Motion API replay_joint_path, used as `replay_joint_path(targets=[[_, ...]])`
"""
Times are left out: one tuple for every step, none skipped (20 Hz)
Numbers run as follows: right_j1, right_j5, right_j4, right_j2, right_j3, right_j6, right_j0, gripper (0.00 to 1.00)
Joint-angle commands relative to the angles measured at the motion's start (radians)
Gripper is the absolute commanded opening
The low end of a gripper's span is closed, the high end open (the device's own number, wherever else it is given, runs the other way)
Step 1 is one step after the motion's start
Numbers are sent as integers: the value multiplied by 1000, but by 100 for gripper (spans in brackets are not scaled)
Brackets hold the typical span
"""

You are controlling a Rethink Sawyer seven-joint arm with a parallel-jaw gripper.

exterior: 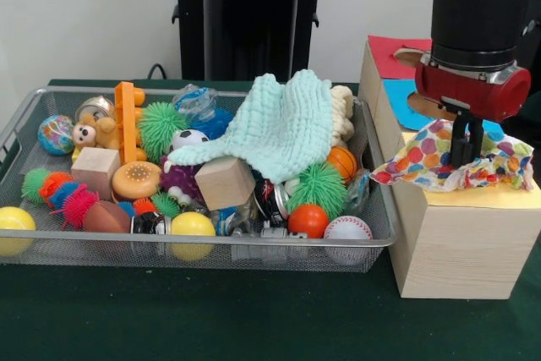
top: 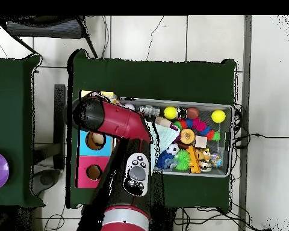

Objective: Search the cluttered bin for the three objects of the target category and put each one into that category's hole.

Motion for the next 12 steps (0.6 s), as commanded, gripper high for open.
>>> replay_joint_path(targets=[[31,17,68,98,108,215,1,0],[30,1,72,103,115,211,-3,0],[30,-31,82,122,128,202,-13,0],[31,-42,89,136,134,192,-20,0],[33,-60,95,159,142,171,-35,0],[34,-61,99,175,148,153,-48,0],[38,-81,109,219,165,119,-79,0],[40,-84,114,241,172,102,-95,0],[45,-73,124,274,184,77,-118,0],[42,-68,127,287,192,68,-128,0],[43,-42,128,294,194,60,-134,0],[43,-30,127,300,195,56,-140,0]])
